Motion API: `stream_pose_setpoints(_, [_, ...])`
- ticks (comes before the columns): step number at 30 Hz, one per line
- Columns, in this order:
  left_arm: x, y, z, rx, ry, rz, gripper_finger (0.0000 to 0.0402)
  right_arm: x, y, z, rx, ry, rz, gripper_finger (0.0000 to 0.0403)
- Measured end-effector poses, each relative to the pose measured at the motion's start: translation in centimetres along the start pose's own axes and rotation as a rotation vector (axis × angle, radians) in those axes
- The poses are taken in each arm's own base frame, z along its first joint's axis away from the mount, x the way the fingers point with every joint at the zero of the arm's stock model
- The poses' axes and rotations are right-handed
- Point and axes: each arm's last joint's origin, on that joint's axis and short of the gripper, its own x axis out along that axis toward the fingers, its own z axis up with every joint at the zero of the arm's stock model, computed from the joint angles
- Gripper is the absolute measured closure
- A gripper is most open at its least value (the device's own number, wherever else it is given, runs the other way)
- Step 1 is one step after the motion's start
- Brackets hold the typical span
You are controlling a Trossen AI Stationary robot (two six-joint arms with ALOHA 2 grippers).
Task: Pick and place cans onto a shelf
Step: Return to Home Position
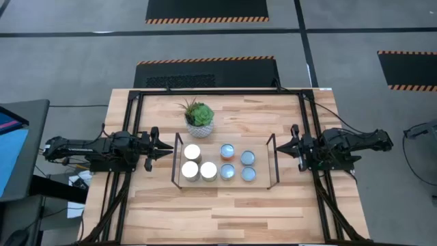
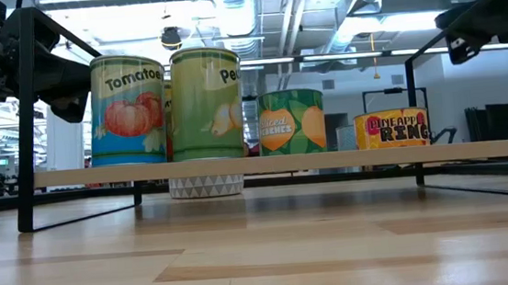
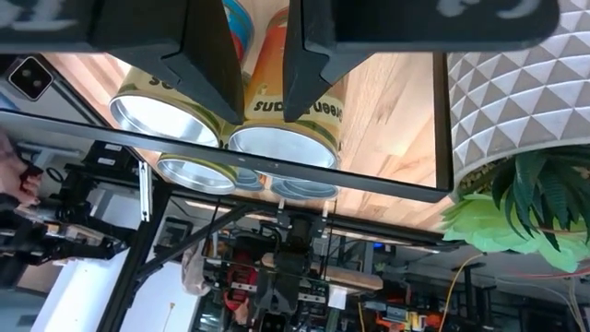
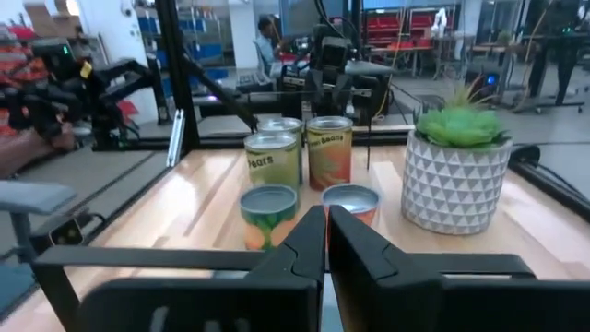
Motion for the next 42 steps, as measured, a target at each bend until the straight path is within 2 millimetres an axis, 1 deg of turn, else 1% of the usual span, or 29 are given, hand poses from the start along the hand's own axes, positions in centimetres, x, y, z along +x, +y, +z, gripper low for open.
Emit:
stream_pose_setpoints(2, [0.0,0.0,0.0,0.0,0.0,0.0,0.0333,0.1,0.0,-0.3,0.028,-0.002,0.0,0.036])
stream_pose_setpoints(4, [0.0,0.0,0.0,0.0,0.0,0.0,0.0333,0.3,0.0,-1.1,0.038,0.013,-0.001,0.036])
stream_pose_setpoints(9, [0.0,0.0,0.0,-0.028,0.0,0.0,0.0333,0.8,0.0,-2.1,0.032,-0.054,-0.001,0.036])
stream_pose_setpoints(13, [0.0,0.0,0.0,-0.053,0.0,0.0,0.0333,0.9,0.0,-2.2,0.019,-0.053,-0.006,0.036])
stream_pose_setpoints(21, [0.0,0.0,0.0,-0.005,0.0,0.0,0.0333,0.9,0.0,-2.3,0.018,-0.045,-0.003,0.036])
stream_pose_setpoints(35, [0.0,0.0,0.0,-0.026,0.0,0.0,0.0333,0.9,0.0,-2.3,0.018,-0.042,0.0,0.036])
stream_pose_setpoints(39, [0.0,0.0,0.1,0.029,0.001,0.002,0.0333,0.9,0.0,-2.3,0.018,-0.042,0.001,0.036])
stream_pose_setpoints(42, [-0.2,-0.1,0.3,0.02,0.042,0.015,0.0333,0.9,0.0,-2.3,0.019,-0.041,0.001,0.036])
